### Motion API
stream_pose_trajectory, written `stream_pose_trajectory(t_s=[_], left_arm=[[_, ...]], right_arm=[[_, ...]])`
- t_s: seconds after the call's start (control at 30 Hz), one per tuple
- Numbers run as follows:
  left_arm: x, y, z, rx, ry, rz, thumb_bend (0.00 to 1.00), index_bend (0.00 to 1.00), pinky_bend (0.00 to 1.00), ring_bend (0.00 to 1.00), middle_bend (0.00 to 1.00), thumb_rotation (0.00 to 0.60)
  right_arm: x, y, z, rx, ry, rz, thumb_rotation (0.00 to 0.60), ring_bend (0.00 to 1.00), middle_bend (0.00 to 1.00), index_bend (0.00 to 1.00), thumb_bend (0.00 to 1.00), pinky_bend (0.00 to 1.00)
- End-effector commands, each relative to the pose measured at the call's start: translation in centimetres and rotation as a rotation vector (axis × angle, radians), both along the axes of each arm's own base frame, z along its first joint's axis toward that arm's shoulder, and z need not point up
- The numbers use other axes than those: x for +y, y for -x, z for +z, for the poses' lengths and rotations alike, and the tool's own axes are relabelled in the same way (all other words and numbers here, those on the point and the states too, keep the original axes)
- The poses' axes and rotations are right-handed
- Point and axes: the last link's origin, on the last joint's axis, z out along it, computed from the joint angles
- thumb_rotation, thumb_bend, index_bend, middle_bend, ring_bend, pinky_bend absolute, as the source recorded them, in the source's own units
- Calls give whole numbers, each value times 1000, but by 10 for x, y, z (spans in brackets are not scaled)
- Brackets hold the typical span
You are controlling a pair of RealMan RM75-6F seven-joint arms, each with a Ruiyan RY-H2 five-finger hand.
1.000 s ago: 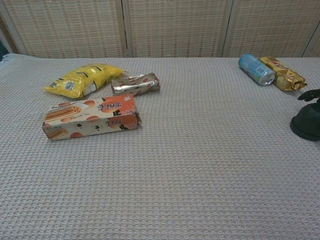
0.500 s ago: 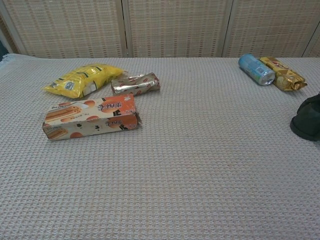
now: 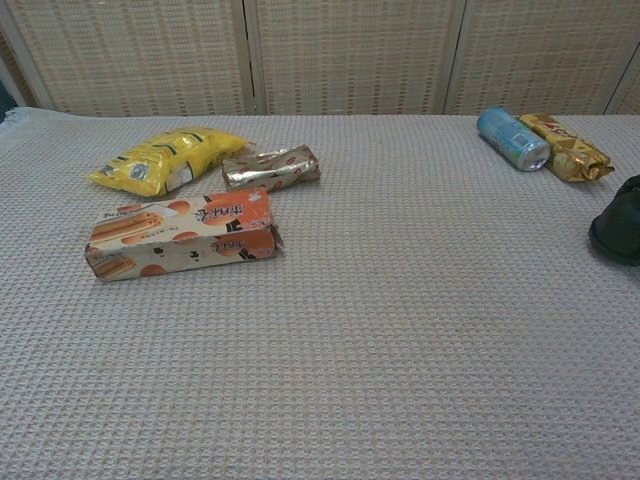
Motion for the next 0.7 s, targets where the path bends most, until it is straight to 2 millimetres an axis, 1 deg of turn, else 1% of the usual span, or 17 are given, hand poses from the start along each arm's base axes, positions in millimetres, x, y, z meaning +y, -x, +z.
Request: stream_pose_trajectory(t_s=[0.03, 0.1, 0.17, 0.3, 0.47, 0.57, 0.63, 0.67, 0.7], left_arm=[[0, 0, 0, 0, 0, 0, 527, 524, 526, 201, 165, 600], [0, 0, 0, 0, 0, 0, 527, 523, 527, 201, 165, 600], [0, 0, 0, 1, 0, 0, 526, 523, 527, 201, 165, 600], [0, 0, -1, 3, 1, 1, 527, 525, 527, 201, 165, 600], [0, 0, -1, 4, 2, 2, 528, 524, 527, 202, 165, 600], [0, 0, -1, 3, 2, 2, 527, 524, 527, 201, 165, 600], [0, 0, -1, 4, 1, 1, 526, 524, 527, 201, 165, 600], [0, 0, -1, 5, 2, 1, 526, 524, 527, 201, 165, 600], [0, 0, -1, 5, 2, 2, 526, 524, 527, 201, 165, 600]], right_arm=[[1, -1, 2, 0, 31, 22, 600, 629, 569, 701, 244, 705], [1, -3, 3, -9, 53, 47, 600, 633, 574, 706, 253, 708], [3, -9, 4, -43, 85, 98, 600, 636, 577, 710, 256, 710], [12, -24, 8, -160, 121, 247, 600, 637, 579, 711, 256, 711], [25, -37, 13, -294, 127, 446, 600, 640, 584, 717, 256, 712], [26, -37, 13, -311, 126, 475, 600, 640, 585, 721, 256, 712], [29, -40, 15, -346, 127, 543, 600, 643, 589, 725, 255, 714], [31, -40, 18, -340, 131, 582, 600, 644, 592, 727, 255, 715], [31, -33, 20, -315, 139, 575, 600, 646, 593, 729, 255, 716]])
